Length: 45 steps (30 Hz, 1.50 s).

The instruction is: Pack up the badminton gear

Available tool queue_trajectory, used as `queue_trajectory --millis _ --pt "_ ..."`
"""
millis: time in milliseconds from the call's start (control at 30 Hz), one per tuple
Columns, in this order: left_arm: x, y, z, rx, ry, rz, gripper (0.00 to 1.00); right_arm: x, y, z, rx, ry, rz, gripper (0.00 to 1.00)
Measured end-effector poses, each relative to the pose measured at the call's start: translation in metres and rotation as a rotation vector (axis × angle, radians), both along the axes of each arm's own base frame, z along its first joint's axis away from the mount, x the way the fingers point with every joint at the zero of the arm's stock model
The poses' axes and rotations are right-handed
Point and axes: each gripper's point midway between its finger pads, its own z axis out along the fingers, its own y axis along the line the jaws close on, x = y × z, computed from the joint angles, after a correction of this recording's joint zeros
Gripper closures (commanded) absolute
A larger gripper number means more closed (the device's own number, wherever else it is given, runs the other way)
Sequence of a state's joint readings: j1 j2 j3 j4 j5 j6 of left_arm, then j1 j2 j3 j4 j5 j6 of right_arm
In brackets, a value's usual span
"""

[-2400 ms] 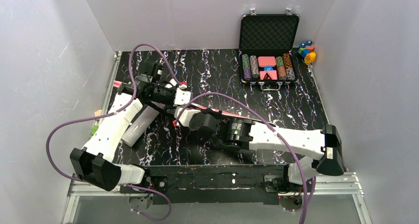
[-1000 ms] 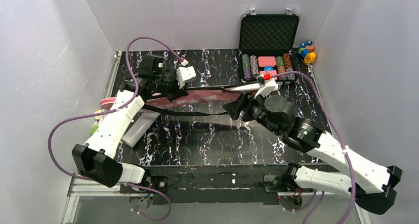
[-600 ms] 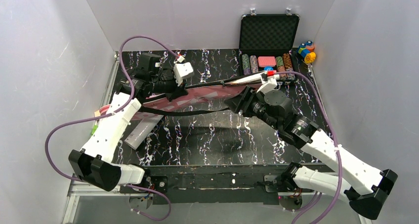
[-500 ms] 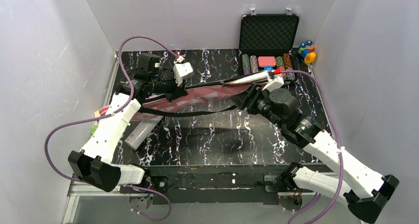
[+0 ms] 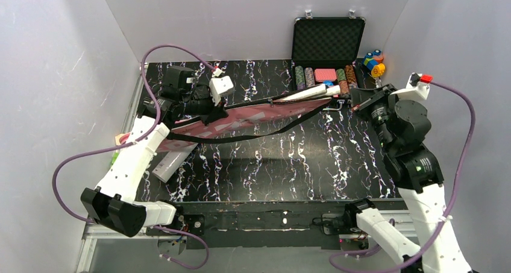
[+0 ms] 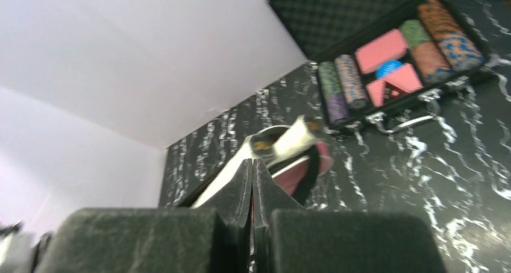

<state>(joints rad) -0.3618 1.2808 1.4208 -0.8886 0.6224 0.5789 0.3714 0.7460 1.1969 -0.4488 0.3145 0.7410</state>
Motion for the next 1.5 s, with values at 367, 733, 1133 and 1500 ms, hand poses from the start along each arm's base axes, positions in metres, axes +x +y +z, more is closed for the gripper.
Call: queue_trajectory --millis 367,733,1133,1500 --pt "-0.006 -0.001 0.005 -0.02 0.004 -0.01 1.0 0.052 -0.046 -0.081 0.078 0.267 -0.097 0.99" --pt "-0.008 -0.002 0.005 -0.023 0.01 -0.016 1.0 0.066 -0.027 -0.087 0.148 0.286 0.038 0.99" --pt "-0.011 -0.001 0.004 -0.021 0.021 -0.019 1.0 0.066 -0.018 -0.096 0.162 0.301 0.091 0.99" --pt "-0.013 -0.002 0.005 -0.025 0.02 -0.025 1.0 0.065 -0.029 -0.097 0.084 0.309 0.049 0.99"
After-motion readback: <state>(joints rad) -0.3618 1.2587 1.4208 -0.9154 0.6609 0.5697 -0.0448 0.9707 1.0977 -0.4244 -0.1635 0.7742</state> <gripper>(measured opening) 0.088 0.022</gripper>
